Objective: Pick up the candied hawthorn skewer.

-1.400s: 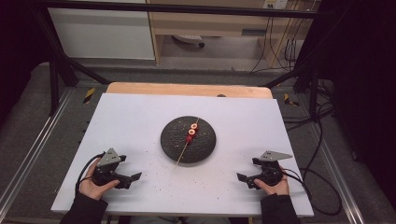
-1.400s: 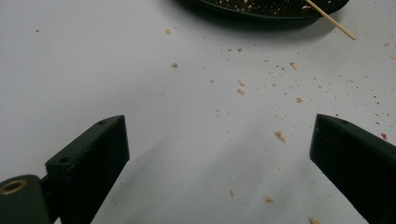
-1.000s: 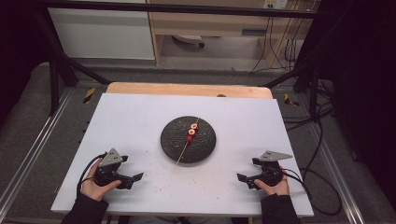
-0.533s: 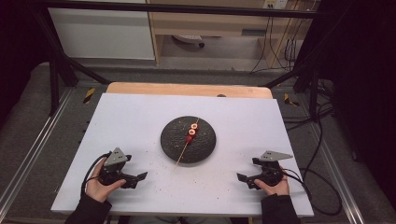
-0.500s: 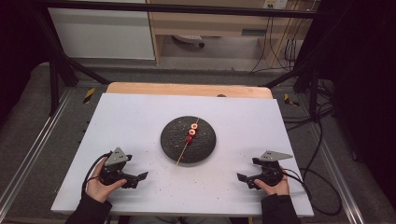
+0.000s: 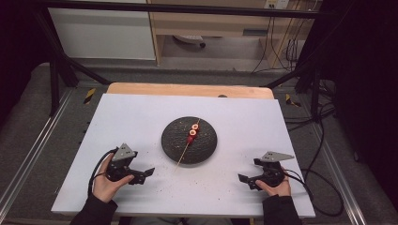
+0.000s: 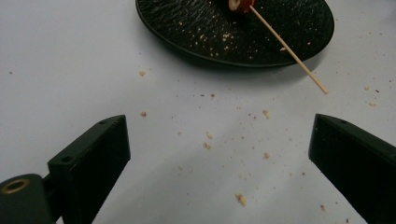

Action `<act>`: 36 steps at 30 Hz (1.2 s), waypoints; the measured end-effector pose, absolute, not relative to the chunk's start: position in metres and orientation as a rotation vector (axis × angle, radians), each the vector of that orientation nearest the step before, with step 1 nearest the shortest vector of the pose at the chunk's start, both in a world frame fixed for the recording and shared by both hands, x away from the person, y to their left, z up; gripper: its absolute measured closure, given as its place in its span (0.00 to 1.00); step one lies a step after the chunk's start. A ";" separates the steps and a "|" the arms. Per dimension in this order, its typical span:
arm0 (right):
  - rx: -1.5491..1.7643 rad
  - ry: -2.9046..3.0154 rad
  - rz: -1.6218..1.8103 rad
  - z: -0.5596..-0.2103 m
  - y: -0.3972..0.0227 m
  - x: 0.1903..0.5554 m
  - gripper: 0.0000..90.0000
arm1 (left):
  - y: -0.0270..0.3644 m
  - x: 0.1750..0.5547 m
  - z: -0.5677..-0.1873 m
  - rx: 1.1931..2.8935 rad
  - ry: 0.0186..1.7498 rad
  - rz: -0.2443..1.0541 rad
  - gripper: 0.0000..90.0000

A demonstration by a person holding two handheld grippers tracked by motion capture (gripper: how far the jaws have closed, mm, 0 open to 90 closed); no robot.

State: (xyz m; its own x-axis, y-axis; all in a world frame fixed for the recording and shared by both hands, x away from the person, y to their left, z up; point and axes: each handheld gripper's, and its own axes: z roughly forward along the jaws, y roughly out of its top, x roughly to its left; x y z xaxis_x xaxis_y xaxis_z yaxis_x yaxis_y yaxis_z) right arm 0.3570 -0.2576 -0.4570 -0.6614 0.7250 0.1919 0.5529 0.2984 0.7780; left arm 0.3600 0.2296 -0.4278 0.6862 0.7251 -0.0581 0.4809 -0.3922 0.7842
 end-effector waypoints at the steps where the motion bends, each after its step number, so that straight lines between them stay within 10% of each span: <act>1: 1.180 2.366 1.294 -0.457 -0.258 0.357 0.01 | 0.228 0.361 -0.427 2.067 0.923 0.374 0.06; 36: 1.182 2.366 1.295 -0.458 -0.256 0.358 0.01 | 0.128 0.400 -0.418 2.142 0.965 0.359 0.29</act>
State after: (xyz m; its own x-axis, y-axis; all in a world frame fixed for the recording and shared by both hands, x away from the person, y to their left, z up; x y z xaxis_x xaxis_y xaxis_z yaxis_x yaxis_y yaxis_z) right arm 0.3576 -0.2562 -0.4579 -0.6616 0.7248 0.1922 0.5525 0.2978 0.7785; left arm 0.4004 0.1284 -0.4180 0.6769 0.7346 -0.0466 0.5255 -0.4379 0.7295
